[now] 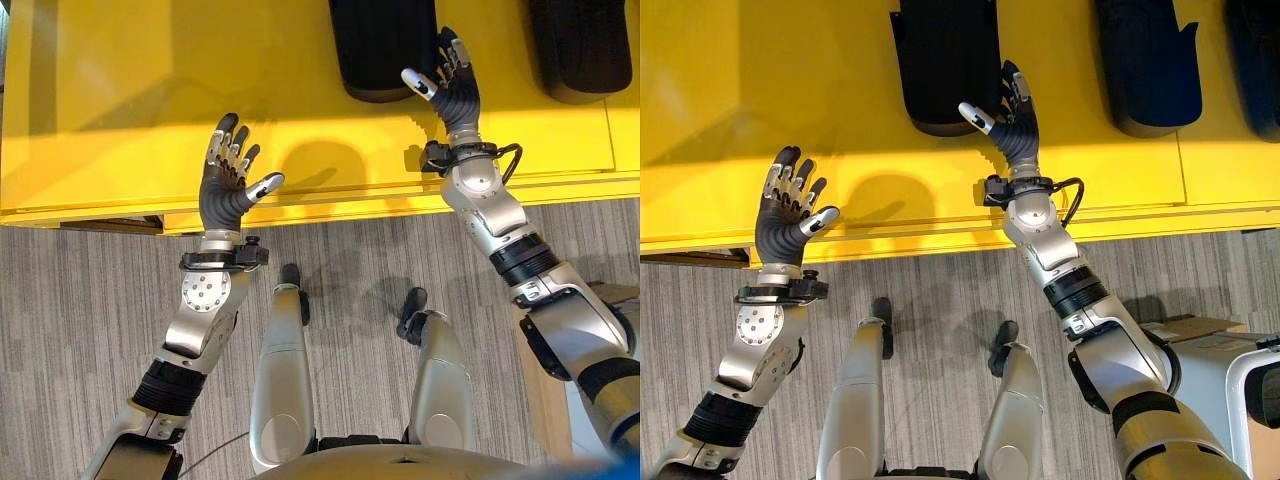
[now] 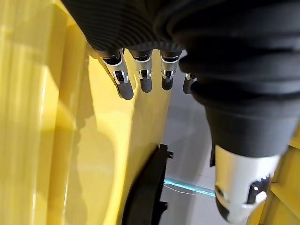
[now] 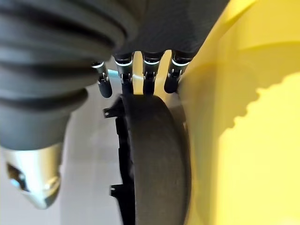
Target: Move parts from the plastic box to the shelf.
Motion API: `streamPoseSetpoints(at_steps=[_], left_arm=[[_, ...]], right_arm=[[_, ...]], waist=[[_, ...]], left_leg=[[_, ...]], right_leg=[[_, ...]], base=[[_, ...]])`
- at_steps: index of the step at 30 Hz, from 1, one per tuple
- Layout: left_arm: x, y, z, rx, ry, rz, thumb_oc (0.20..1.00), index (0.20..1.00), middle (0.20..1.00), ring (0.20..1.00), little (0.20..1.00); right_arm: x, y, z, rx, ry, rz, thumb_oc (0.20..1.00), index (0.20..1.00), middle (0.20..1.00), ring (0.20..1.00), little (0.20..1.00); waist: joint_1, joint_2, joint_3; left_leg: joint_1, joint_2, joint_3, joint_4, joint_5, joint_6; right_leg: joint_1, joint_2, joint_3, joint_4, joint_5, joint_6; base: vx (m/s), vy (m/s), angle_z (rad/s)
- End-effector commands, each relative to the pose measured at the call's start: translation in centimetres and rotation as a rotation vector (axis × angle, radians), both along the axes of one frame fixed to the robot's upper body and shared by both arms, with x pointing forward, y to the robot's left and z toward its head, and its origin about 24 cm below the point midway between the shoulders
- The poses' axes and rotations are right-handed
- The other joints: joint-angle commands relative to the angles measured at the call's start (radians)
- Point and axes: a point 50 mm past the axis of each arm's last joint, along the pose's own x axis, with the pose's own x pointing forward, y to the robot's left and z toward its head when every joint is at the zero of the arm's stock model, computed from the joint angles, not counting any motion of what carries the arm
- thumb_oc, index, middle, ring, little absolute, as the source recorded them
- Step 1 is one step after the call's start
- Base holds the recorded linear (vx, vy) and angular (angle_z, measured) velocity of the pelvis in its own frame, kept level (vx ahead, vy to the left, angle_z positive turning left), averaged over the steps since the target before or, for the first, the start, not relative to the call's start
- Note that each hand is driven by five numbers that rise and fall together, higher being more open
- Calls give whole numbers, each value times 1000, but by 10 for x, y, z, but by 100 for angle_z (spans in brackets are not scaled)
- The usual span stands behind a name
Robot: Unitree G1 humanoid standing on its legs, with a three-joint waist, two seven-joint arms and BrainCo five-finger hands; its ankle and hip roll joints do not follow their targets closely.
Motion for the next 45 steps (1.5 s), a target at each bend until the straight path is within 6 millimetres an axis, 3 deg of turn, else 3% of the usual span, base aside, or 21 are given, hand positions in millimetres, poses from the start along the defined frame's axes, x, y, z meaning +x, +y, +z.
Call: streamPoseSetpoints(at_steps=[1,12,16,18,19,20,23,25,33,38,39,41,42,44,45], left_arm=[[-2,5,-12,11,57,52,1000,1000,1000,1000,1000],[-3,7,-10,15,46,66,1000,1000,1000,1000,1000],[-4,7,-8,12,36,73,1000,1000,1000,1000,1000],[-4,7,-6,9,20,79,1000,1000,1000,1000,1000],[-4,7,-4,11,12,84,1000,1000,1000,1000,1000],[-4,7,-4,11,13,84,1000,1000,1000,1000,1000],[-5,6,4,47,-38,113,1000,1000,1000,1000,1000],[-7,6,11,81,-79,141,1000,1000,1000,1000,1000],[-15,10,24,276,-189,289,1000,1000,1000,1000,1000],[-21,13,18,319,-186,313,1000,1000,1000,1000,1000],[-21,13,17,319,-185,314,1000,1000,1000,1000,1000],[-24,13,14,314,-180,320,1000,1000,1000,1000,1000],[-24,13,13,311,-175,318,1000,1000,1000,1000,1000],[-26,13,11,300,-173,314,1000,1000,1000,1000,1000],[-26,13,9,295,-167,315,1000,1000,1000,1000,1000]], right_arm=[[-8,-6,29,49,-144,-8,1000,1000,1000,1000,1000],[-16,-19,28,82,-181,-64,1000,1000,1000,1000,1000],[-22,-31,37,83,-243,-148,1000,1000,1000,1000,1000],[-27,-37,43,90,-289,-188,1000,1000,1000,1000,1000],[-31,-39,46,91,-315,-208,1000,1000,1000,1000,1000],[-31,-39,46,91,-314,-209,1000,1000,1000,1000,1000],[-49,-44,52,114,-417,-237,1000,1000,1000,1000,1000],[-69,-41,48,149,-483,-202,1000,1000,1000,1000,1000],[-106,-42,24,216,-525,-80,1000,1000,1000,1000,1000],[-124,-39,11,192,-530,-47,1000,1000,1000,1000,1000],[-124,-39,11,192,-528,-47,1000,1000,1000,1000,1000],[-130,-39,6,166,-532,-67,1000,1000,1000,1000,1000],[-132,-39,3,155,-528,-68,1000,1000,1000,1000,1000],[-136,-37,-1,131,-518,-67,1000,1000,1000,1000,1000],[-138,-37,-4,123,-512,-64,1000,1000,1000,1000,1000]], waist=[[15,5,39],[10,2,35],[7,2,32],[3,2,31],[3,3,34],[2,2,29],[-6,2,32],[-18,-2,29],[-41,-10,19],[-53,-11,15],[-54,-12,9],[-59,-10,7],[-61,-9,10],[-65,-10,3],[-67,-10,5]], left_leg=[[0,19,-18,-28,-20,0],[0,18,-21,-26,-22,2],[0,17,-20,-25,-24,2],[1,17,-20,-26,-25,2],[-10,16,-16,-33,2,10],[-1,16,-21,-29,-22,3],[-11,17,-15,-32,0,10],[-9,20,-14,-36,2,9],[0,27,-11,-46,7,7],[14,32,-9,-52,7,4],[24,32,-13,-49,-16,-3],[32,34,-13,-55,-13,-4],[27,34,-8,-62,14,4],[48,36,-10,-65,-10,-3],[48,36,-4,-75,17,3]], right_leg=[[72,23,-5,43,-73,-34],[73,24,-6,42,-71,-31],[73,25,-4,43,-72,-29],[73,25,-3,44,-74,-30],[63,23,-10,39,-52,-38],[71,25,-4,43,-71,-30],[61,23,-8,39,-55,-37],[61,25,-6,36,-55,-36],[61,28,-3,35,-55,-32],[69,28,2,34,-56,-27],[77,30,9,37,-75,-20],[84,30,8,33,-71,-18],[78,28,3,25,-48,-24],[95,32,12,22,-64,-16],[91,30,6,12,-40,-22]], base=[[0,0,0],[1,-2,1],[0,0,0],[-41,9,0],[0,0,0],[0,0,0],[-51,9,2],[0,-1,2],[3,-3,-1],[17,-4,-1],[83,-14,-2],[2,2,-6],[-82,12,-8],[-6,-6,-7],[-2,-9,-5]])
